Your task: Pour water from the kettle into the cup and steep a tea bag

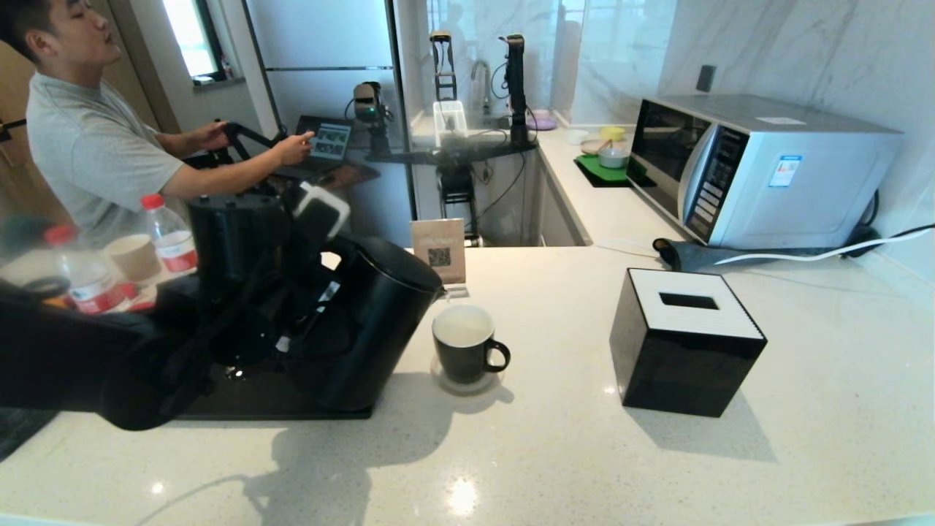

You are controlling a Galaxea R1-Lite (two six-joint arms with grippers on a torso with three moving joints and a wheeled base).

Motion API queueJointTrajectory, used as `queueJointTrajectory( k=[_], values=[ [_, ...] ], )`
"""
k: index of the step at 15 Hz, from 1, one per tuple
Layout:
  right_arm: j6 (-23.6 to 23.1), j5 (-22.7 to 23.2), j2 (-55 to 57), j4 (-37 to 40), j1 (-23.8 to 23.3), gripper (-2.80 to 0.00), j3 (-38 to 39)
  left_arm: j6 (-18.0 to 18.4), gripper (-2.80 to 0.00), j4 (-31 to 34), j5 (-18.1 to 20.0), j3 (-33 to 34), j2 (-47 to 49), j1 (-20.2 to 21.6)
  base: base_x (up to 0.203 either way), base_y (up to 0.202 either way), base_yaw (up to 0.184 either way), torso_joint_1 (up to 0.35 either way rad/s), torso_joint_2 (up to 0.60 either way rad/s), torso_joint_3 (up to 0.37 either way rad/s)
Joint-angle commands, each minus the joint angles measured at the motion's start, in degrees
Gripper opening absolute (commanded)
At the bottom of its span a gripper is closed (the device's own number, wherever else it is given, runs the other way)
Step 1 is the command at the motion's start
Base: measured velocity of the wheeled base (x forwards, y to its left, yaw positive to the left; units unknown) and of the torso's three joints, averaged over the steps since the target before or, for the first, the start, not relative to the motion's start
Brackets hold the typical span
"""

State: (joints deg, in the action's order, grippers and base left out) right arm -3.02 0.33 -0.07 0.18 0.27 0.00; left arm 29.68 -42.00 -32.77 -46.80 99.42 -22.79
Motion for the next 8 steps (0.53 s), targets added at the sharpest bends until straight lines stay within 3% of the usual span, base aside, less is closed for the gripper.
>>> queueJointTrajectory(
  k=[1,8],
  values=[
    [-0.1,0.0,0.1,0.0,0.0,-2.80,0.0,0.1,-2.80,-0.3,-0.2,0.0,0.2,-0.6,0.000,0.000,0.000,0.000,0.00,0.000],
    [-0.1,0.0,0.1,0.0,0.1,-2.80,0.0,2.8,-2.80,-0.2,0.0,-0.3,0.8,-1.5,0.000,0.000,0.000,0.000,0.00,0.000]
  ],
)
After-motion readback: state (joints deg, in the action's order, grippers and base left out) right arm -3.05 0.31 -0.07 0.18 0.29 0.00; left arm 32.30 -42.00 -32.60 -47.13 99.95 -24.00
